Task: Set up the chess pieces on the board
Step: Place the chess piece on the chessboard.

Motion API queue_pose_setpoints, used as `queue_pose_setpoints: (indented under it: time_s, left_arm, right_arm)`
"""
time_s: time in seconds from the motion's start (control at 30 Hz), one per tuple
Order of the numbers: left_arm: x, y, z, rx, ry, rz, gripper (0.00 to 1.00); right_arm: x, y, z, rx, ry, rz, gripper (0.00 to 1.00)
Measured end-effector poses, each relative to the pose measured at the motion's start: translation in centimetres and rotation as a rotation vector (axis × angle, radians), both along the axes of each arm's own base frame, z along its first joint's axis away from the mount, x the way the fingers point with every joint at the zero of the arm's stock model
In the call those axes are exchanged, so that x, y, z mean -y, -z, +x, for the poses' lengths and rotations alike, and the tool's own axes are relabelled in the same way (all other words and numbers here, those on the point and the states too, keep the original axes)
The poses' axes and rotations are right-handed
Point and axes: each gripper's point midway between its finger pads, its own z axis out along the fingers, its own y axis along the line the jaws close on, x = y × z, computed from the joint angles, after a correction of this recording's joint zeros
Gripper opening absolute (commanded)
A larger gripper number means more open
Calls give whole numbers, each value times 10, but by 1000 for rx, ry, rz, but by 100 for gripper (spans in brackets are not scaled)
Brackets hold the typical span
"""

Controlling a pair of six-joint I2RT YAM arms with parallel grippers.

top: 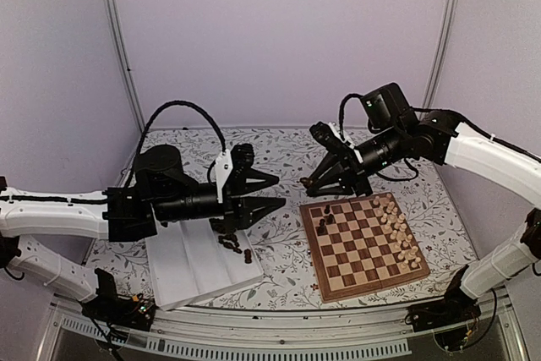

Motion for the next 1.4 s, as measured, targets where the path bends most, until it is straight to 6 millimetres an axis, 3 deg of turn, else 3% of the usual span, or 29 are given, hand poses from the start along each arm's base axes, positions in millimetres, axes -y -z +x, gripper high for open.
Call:
queue_pose_setpoints:
  time_s: [0.2,0.5,0.8,1.13,1.2,1.33,1.4]
  left_arm:
    - [12,-5,13,60,-37,-48,47]
    - [30,-23,3,98,62,-113,43]
    - [47,-27,-5,103,146,-117,30]
    - [52,-24,-2,85,146,-113,13]
    - [53,-25,-1,82,145,-114,12]
    - [57,-23,2,74,141,-106,11]
    - [60,-21,5,68,133,-96,11]
  right_arm:
    - [-1,-11,-15,-79,-78,51,11]
    - [-3,-15,-21,-121,-125,69,11]
    - [-3,-13,-22,-132,-128,64,12]
    - [-2,-11,-23,-143,-128,53,15]
    - [-2,-10,-23,-146,-127,50,22]
    - [0,-8,-20,-139,-113,40,60]
    - [0,-5,-16,-112,-88,26,68]
